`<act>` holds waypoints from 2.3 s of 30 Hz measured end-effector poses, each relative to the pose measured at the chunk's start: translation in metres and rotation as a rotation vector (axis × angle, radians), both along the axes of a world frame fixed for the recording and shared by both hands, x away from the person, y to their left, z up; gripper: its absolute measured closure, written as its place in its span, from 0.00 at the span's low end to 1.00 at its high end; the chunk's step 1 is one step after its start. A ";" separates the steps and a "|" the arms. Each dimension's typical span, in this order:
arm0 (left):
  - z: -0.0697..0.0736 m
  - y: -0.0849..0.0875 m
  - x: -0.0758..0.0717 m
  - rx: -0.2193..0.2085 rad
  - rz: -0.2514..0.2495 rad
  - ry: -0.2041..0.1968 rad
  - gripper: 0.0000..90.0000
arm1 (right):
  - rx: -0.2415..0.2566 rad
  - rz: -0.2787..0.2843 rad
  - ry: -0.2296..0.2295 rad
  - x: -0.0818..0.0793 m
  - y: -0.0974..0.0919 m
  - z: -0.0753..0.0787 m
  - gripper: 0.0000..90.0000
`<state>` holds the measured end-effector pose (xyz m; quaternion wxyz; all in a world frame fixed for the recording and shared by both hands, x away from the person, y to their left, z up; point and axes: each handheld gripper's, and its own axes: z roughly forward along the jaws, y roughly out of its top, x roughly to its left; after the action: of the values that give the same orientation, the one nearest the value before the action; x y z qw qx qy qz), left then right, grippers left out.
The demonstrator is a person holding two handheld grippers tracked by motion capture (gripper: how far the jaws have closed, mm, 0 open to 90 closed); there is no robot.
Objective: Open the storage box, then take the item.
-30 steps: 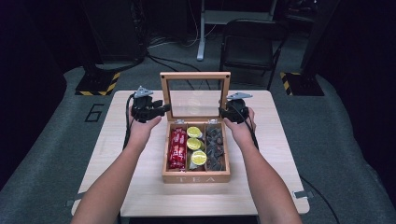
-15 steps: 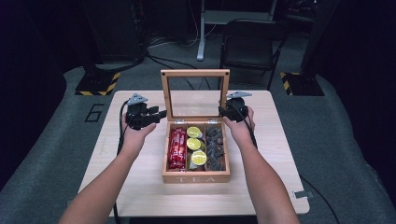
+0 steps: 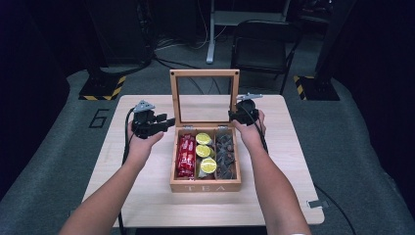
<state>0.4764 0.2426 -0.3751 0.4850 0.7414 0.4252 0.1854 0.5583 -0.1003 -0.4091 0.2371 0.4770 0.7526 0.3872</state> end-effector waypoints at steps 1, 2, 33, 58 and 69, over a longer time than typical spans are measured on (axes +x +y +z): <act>0.000 0.000 -0.001 -0.001 -0.002 0.002 0.59 | -0.005 0.004 0.004 0.000 0.000 0.000 0.71; -0.001 -0.001 -0.001 -0.004 -0.006 0.003 0.59 | -0.005 0.005 0.003 0.001 0.000 0.000 0.70; -0.011 -0.003 -0.007 -0.002 -0.010 0.012 0.52 | 0.020 -0.014 0.014 -0.003 -0.003 -0.002 0.52; -0.010 -0.005 -0.010 0.021 -0.024 0.009 0.44 | 0.043 0.184 -0.010 -0.067 0.003 0.013 0.41; -0.009 -0.005 -0.011 0.024 -0.029 0.011 0.43 | 0.039 0.243 0.004 -0.079 -0.001 0.009 0.40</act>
<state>0.4649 0.2379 -0.3845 0.4765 0.7543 0.4146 0.1794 0.4797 -0.1010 -0.4001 0.1777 0.3875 0.7975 0.4269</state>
